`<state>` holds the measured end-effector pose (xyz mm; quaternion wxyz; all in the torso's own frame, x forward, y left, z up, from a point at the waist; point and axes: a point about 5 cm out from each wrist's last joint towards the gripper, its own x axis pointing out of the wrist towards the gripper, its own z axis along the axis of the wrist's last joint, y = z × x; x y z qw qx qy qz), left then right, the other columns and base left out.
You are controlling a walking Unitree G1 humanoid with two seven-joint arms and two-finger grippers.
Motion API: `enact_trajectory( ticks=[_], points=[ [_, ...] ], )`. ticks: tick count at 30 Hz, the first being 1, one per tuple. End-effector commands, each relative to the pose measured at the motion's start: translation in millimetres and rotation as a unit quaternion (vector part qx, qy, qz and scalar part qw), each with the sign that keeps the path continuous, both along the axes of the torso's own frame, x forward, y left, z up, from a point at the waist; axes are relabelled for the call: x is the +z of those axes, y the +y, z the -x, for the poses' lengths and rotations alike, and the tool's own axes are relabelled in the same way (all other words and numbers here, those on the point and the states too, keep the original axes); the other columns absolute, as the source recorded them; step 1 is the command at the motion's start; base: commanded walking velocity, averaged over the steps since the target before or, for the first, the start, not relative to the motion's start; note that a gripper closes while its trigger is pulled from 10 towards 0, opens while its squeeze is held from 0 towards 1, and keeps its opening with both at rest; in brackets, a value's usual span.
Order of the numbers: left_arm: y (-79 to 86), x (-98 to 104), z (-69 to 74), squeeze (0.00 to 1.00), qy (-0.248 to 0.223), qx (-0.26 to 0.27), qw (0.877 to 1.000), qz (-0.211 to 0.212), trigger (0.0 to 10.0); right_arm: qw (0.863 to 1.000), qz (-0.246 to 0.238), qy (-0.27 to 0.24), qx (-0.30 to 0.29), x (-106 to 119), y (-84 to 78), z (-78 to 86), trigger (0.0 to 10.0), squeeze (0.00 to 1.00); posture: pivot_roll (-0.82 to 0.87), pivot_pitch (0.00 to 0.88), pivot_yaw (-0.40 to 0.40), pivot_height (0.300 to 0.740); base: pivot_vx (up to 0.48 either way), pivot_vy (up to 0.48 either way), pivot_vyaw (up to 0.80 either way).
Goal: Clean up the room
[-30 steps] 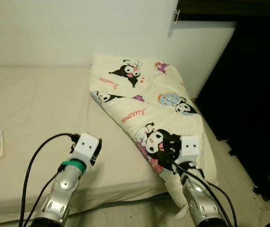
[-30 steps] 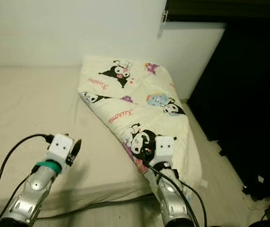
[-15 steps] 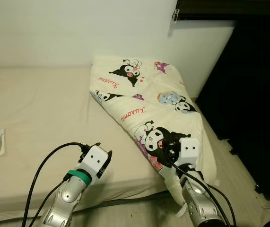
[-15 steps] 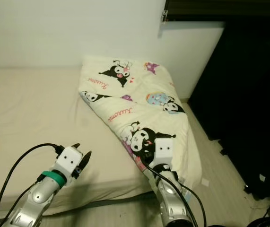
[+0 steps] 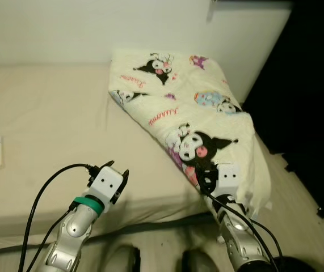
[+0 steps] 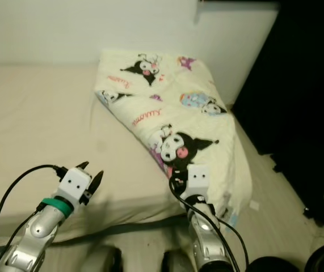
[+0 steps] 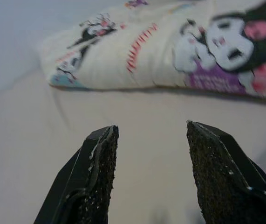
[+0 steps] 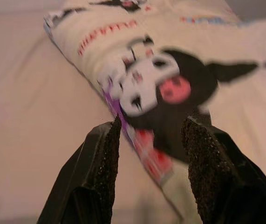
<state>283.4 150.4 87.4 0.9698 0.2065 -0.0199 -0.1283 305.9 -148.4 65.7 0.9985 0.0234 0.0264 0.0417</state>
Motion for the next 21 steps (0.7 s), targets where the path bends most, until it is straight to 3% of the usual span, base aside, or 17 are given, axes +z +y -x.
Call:
enact_trajectory(
  ticks=[1, 8, 10, 11, 14, 16, 17, 18, 21],
  points=[
    [3.3, 0, 2.0, 0.0, 0.003, 0.008, 1.0, 0.005, 10.0, 1.0, -0.004, 0.007, -0.009, -2, -5.1, -0.9, 10.0, 0.0, 0.06, 0.128, 0.025, 0.6, 0.0, 0.0, 0.0],
    [5.3, 4, 4.2, 0.0, -0.002, 0.014, 1.0, 0.005, 10.0, 0.999, -0.005, 0.004, -0.042, 3, -18.7, -6.1, 10.0, 0.0, 0.07, 0.166, 0.012, 0.6, 0.0, 0.0, 0.0],
    [6.2, 10, 3.7, 0.0, -0.018, 0.012, 1.0, 0.001, 10.0, 0.995, 0.01, -0.001, -0.099, 6, -36.5, -9.4, 10.0, 0.0, 0.07, 0.18, 0.009, 0.6, 0.0, 0.0, 0.0],
    [6.2, 10, 3.7, 0.0, -0.018, 0.012, 1.0, 0.001, 10.0, 0.995, 0.01, -0.001, -0.099, 6, -36.5, -9.4, 10.0, 0.0, 0.07, 0.18, 0.009, 0.6, 0.0, 0.0, 0.0],
    [11.7, 25, -1.2, 0.0, -0.043, 0.014, 0.999, -0.003, 10.0, 0.977, 0.065, -0.011, -0.204, 15, -73.9, -12.5, 10.0, 0.0, 0.08, 0.214, 0.009, 0.6, 0.0, 0.0, 0.0],
    [18.0, 34, -4.8, 0.0, -0.055, 0.02, 0.998, -0.004, 10.0, 0.965, 0.098, -0.011, -0.244, 19, -91.3, -13.0, 10.0, 0.0, 0.08, 0.232, 0.014, 0.6, 0.0, 0.0, 0.0],
    [18.0, 34, -4.8, 0.0, -0.055, 0.02, 0.998, -0.004, 10.0, 0.965, 0.098, -0.011, -0.244, 19, -91.3, -13.0, 10.0, 0.0, 0.08, 0.232, 0.014, 0.6, 0.0, 0.0, 0.0],
    [27.6, 45, -8.3, 0.0, -0.069, 0.027, 0.997, -0.007, 10.0, 0.95, 0.119, -0.004, -0.29, 20, -110.7, -11.6, 10.0, 0.0, 0.08, 0.251, 0.021, 0.6, 0.0, 0.0, 0.0],
    [35.2, 55, -10.1, 0.0, -0.079, 0.033, 0.996, -0.009, 10.0, 0.935, 0.139, 0.003, -0.327, 22, -126.2, -8.9, 10.0, 0.0, 0.09, 0.27, 0.029, 0.6, 0.0, 0.0, 0.0]
  ],
)
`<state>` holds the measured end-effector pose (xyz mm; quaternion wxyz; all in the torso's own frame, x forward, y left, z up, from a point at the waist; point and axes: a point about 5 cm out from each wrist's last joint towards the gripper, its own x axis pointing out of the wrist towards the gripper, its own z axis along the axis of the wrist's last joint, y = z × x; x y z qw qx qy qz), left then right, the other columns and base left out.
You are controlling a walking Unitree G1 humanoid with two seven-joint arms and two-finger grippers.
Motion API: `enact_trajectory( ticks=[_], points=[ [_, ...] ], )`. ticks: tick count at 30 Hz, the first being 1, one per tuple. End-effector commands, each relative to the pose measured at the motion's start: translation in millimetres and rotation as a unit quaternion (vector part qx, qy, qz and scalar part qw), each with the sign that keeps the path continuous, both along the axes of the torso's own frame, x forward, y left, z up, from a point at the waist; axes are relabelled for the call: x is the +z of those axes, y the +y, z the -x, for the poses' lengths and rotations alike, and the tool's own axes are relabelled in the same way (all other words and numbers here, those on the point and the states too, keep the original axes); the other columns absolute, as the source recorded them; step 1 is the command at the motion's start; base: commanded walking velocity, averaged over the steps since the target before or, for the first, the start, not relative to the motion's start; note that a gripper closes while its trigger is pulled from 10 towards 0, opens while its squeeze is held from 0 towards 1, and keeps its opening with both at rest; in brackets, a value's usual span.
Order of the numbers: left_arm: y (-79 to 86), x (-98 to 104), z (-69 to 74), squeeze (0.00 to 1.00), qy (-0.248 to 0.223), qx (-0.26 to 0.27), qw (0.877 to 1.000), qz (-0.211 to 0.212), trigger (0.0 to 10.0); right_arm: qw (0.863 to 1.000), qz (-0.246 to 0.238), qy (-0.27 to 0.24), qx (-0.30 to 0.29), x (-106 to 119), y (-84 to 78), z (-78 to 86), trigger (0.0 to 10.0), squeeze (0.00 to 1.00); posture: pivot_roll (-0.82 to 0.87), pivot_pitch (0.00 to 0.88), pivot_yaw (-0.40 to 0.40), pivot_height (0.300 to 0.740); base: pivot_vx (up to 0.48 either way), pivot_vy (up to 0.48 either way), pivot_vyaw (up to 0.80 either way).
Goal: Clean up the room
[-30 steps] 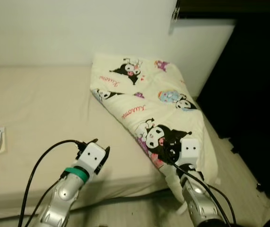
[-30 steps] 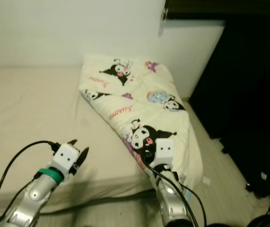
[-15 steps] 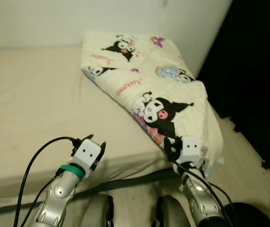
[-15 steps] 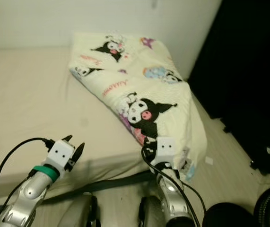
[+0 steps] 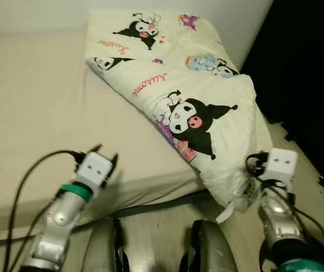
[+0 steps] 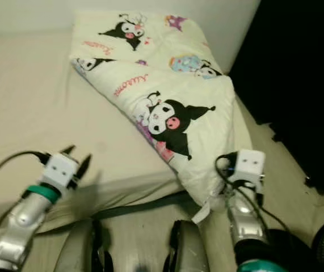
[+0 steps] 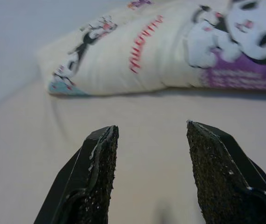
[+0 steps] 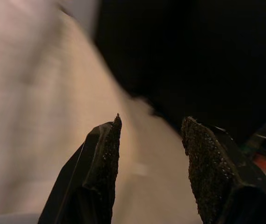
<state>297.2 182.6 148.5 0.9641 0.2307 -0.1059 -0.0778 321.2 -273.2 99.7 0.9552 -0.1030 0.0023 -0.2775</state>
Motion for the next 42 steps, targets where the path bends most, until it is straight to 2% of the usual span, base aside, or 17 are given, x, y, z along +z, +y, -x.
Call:
enact_trajectory(
  ticks=[1, 7, 15, 20, 22, 24, 26, 28, 30, 32, 33, 34, 35, 37, 39, 41, 42],
  points=[
    [6.7, -2, 3.6, 0.0, 0.014, 0.004, 1.0, 0.002, 10.0, 0.999, 0.008, 0.024, -0.038, -11, -9.1, 8.4, 10.0, 0.0, 0.1, 0.279, 0.033, 0.6, 0.0, 0.0, 0.0],
    [25.5, 14, 6.2, 0.0, 0.005, 0.021, 1.0, -0.006, 10.0, 0.996, -0.001, 0.073, -0.054, -21, -21.4, 9.9, 10.0, 0.0, 0.13, 0.314, 0.06, 0.6, 0.0, 0.0, 0.0],
    [30.7, 20, 10.9, 0.0, 0.011, 0.024, 1.0, -0.005, 10.0, 0.983, -0.051, 0.153, 0.086, -46, 41.3, -8.7, 10.0, 0.0, 0.15, 0.338, 0.084, 0.6, 0.0, 0.0, 0.0],
    [35.6, 30, 13.0, 0.0, 0.006, 0.027, 1.0, 0.002, 10.0, 0.958, -0.135, 0.128, 0.217, -40, 95.7, -25.2, 10.0, 0.0, 0.18, 0.341, 0.084, 0.6, 0.0, 0.0, 0.0],
    [35.6, 30, 13.0, 0.0, 0.006, 0.027, 1.0, 0.002, 10.0, 0.958, -0.135, 0.128, 0.217, -40, 95.7, -25.2, 10.0, 0.0, 0.18, 0.341, 0.084, 0.6, 0.0, 0.0, 0.0],
    [40.3, 37, 14.6, 0.0, 0.005, 0.026, 1.0, 0.001, 10.0, 0.911, -0.204, 0.094, 0.347, -29, 134.9, -31.5, 10.0, 0.0, 0.17, 0.331, 0.072, 0.6, 0.0, 0.0, 0.0],
    [40.3, 37, 14.6, 0.0, 0.005, 0.026, 1.0, 0.001, 10.0, 0.911, -0.204, 0.094, 0.347, -29, 134.9, -31.5, 10.0, 0.0, 0.17, 0.331, 0.072, 0.6, 0.0, 0.0, 0.0],
    [45.6, 49, 13.4, 0.0, 0.003, 0.009, 1.0, -0.012, 10.0, 0.766, -0.201, 0.084, 0.605, -11, 168.9, -3.4, 10.0, 0.0, 0.16, 0.32, 0.057, 0.6, 0.0, 0.0, 0.0],
    [45.6, 49, 13.4, 0.0, 0.003, 0.009, 1.0, -0.012, 10.0, 0.766, -0.201, 0.084, 0.605, -11, 168.9, -3.4, 10.0, 0.0, 0.16, 0.32, 0.057, 0.6, 0.0, 0.0, 0.0],
    [49.1, 56, 11.0, 0.0, 0.0, 0.003, 1.0, -0.02, 10.0, 0.625, -0.192, 0.117, 0.748, -5, 183.4, 48.8, 10.0, 0.0, 0.14, 0.308, 0.048, 0.6, 0.0, 0.0, 0.0],
    [49.1, 56, 11.0, 0.0, 0.0, 0.003, 1.0, -0.02, 10.0, 0.625, -0.192, 0.117, 0.748, -5, 183.4, 48.8, 10.0, 0.0, 0.14, 0.308, 0.048, 0.6, 0.0, 0.0, 0.0],
    [49.8, 57, 9.6, 0.0, 0.0, 0.003, 1.0, -0.021, 10.0, 0.581, -0.187, 0.144, 0.779, -7, 177.4, 71.6, 10.0, 0.0, 0.13, 0.302, 0.046, 0.6, 0.0, 0.0, 0.0],
    [49.8, 57, 9.6, 0.0, 0.0, 0.003, 1.0, -0.021, 10.0, 0.581, -0.187, 0.144, 0.779, -7, 177.4, 71.6, 10.0, 0.0, 0.13, 0.302, 0.046, 0.6, 0.0, 0.0, 0.0],
    [47.2, 56, 7.0, 0.0, 0.001, 0.001, 1.0, -0.02, 10.0, 0.526, -0.157, 0.211, 0.809, -18, 156.8, 110.1, 10.0, 0.0, 0.11, 0.292, 0.048, 0.6, 0.0, 0.0, 0.0],
    [47.2, 56, 7.0, 0.0, 0.001, 0.001, 1.0, -0.02, 10.0, 0.526, -0.157, 0.211, 0.809, -18, 156.8, 110.1, 10.0, 0.0, 0.11, 0.292, 0.048, 0.6, 0.0, 0.0, 0.0],
    [42.5, 53, 5.8, 0.0, 0.004, -0.004, 1.0, -0.018, 10.0, 0.549, -0.114, 0.241, 0.792, -32, 136.0, 115.8, 10.0, 0.0, 0.1, 0.281, 0.049, 0.6, 0.0, 0.0, 0.0],
    [40.5, 52, 5.4, 0.0, 0.005, -0.006, 1.0, -0.016, 10.0, 0.587, -0.093, 0.242, 0.767, -38, 126.4, 107.3, 10.0, 0.0, 0.1, 0.281, 0.049, 0.6, 0.0, 0.0, 0.0]
  ],
)
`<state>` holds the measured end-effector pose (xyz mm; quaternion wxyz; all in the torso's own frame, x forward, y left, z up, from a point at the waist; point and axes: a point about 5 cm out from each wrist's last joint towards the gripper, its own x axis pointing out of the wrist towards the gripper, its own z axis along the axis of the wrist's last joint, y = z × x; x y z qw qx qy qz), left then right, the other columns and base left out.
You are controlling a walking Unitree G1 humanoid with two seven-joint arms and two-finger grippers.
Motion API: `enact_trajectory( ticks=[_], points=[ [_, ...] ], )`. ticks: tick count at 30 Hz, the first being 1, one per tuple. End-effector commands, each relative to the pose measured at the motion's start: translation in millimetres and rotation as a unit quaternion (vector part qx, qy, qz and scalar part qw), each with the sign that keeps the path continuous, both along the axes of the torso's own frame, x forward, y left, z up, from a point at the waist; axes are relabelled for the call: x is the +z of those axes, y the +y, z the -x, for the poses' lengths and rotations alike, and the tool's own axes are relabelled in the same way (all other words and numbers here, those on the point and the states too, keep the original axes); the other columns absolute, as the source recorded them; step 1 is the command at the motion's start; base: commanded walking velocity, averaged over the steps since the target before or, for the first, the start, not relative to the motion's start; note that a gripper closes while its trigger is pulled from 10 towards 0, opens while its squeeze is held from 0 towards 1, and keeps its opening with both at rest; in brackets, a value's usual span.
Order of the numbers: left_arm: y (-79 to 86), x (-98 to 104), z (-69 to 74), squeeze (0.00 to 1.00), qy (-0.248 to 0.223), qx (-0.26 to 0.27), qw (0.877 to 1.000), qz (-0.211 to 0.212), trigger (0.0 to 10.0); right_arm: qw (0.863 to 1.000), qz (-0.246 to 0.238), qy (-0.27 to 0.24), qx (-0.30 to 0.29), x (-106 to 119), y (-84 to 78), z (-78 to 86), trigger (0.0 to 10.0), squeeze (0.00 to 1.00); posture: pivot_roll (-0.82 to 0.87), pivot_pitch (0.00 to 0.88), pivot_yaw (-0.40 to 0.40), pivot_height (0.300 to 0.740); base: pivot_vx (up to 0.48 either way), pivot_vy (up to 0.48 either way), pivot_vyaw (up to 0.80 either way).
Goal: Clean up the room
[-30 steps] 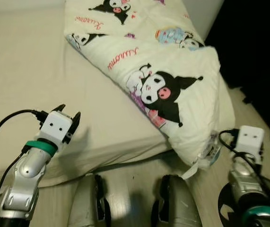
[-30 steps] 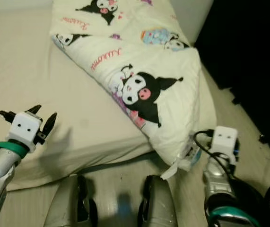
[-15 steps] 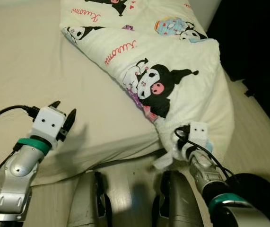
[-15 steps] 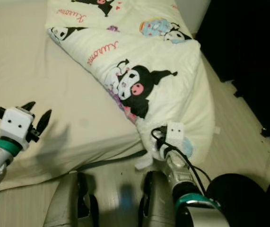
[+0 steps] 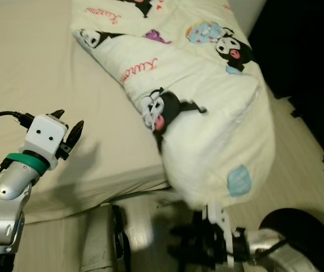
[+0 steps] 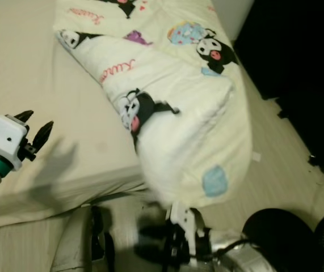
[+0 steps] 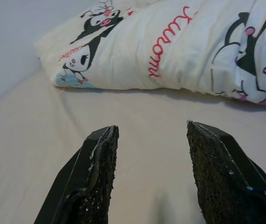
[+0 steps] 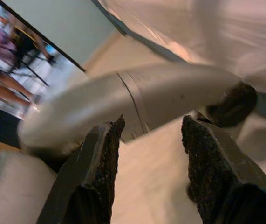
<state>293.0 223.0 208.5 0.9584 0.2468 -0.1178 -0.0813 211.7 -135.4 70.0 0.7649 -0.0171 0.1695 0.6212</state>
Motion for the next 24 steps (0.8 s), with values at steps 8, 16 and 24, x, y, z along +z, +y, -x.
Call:
enact_trajectory(
  ticks=[8, 16, 24],
  points=[
    [-4.2, -12, 3.3, 0.0, 0.025, -0.006, 1.0, -0.001, 10.0, 0.92, -0.019, -0.123, -0.372, 36, -60.2, -85.8, 10.0, 0.0, 0.12, 0.269, 0.044, 0.6, 0.0, 0.0, 0.0],
    [0.4, -15, 9.3, 0.0, 0.029, 0.003, 1.0, -0.002, 10.0, 0.819, -0.051, -0.151, -0.551, 69, -123.6, -83.4, 10.0, 0.0, 0.13, 0.262, 0.034, 0.6, 0.0, 0.0, 0.0],
    [-0.5, -19, 7.8, 0.0, 0.031, 0.004, 1.0, -0.002, 10.0, 0.693, -0.006, -0.132, -0.709, 40, -180.2, -80.8, 10.0, 0.0, 0.13, 0.253, 0.043, 0.6, 0.0, 0.0, 0.0]
  ],
)
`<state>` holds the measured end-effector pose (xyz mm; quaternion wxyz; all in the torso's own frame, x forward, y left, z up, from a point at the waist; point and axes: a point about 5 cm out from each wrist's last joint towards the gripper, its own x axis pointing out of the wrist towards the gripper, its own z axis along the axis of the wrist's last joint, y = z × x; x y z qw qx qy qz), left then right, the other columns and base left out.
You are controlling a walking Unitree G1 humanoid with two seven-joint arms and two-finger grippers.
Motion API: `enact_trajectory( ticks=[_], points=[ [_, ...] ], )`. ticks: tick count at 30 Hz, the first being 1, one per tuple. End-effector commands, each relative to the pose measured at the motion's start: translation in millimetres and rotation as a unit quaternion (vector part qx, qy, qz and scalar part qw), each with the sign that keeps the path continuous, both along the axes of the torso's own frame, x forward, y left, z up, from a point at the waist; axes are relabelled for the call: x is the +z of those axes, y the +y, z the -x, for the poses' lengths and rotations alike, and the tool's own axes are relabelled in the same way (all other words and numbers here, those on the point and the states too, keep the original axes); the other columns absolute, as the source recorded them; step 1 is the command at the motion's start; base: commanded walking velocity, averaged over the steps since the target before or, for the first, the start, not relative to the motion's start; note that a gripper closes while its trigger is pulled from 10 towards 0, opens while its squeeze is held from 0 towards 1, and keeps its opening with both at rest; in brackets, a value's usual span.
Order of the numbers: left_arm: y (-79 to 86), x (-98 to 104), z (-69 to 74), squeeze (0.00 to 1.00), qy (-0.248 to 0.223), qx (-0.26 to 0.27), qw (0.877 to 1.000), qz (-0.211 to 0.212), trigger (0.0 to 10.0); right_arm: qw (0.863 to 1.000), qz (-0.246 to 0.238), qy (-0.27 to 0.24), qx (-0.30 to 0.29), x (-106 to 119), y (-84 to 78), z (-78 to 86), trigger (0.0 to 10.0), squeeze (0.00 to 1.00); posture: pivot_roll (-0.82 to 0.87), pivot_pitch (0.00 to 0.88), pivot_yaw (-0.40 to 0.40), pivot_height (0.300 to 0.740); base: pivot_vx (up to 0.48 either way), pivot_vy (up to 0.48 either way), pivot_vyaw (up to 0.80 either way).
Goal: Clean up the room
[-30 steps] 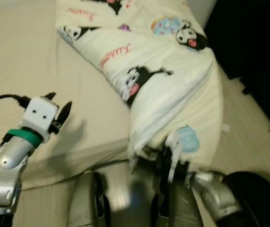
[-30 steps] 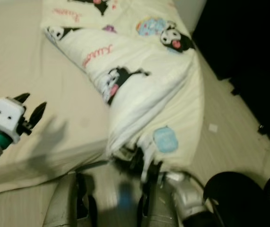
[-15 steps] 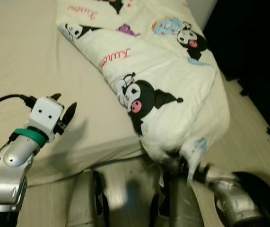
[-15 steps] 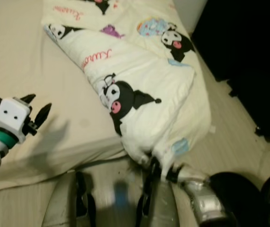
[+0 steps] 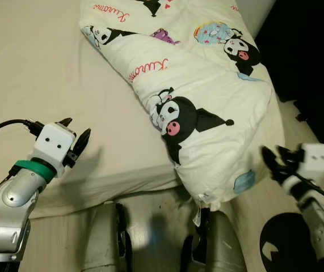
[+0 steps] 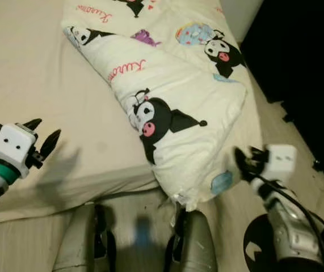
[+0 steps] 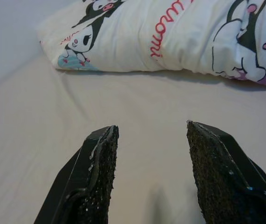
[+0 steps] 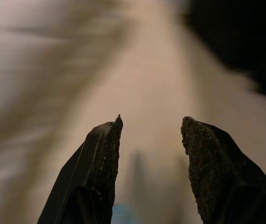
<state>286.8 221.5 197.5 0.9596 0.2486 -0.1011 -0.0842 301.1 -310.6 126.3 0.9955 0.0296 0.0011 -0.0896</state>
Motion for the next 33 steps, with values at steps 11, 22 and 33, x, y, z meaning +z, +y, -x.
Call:
enact_trajectory(
  ticks=[11, 22, 33],
  points=[
    [-19.3, 10, -11.9, 0.0, -0.016, -0.02, 0.999, 0.021, 10.0, 0.998, -0.036, 0.044, -0.02, -26, 83.9, -47.3, 10.0, 0.0, 0.16, 0.266, 0.048, 0.6, 0.0, 0.0, 0.0],
    [-29.3, 14, -8.0, 0.0, -0.016, -0.046, 0.998, 0.027, 10.0, 0.963, -0.18, 0.041, 0.197, -20, 226.1, -65.2, 10.0, 0.0, 0.17, 0.266, 0.036, 0.6, 0.0, 0.0, 0.0],
    [-9.5, 39, -10.4, 0.0, -0.043, -0.041, 0.998, -0.009, 10.0, 0.693, -0.236, 0.028, 0.681, 10, 272.2, 49.6, 10.0, 0.0, 0.14, 0.26, 0.032, 0.6, 0.0, 0.0, 0.0]
  ],
)
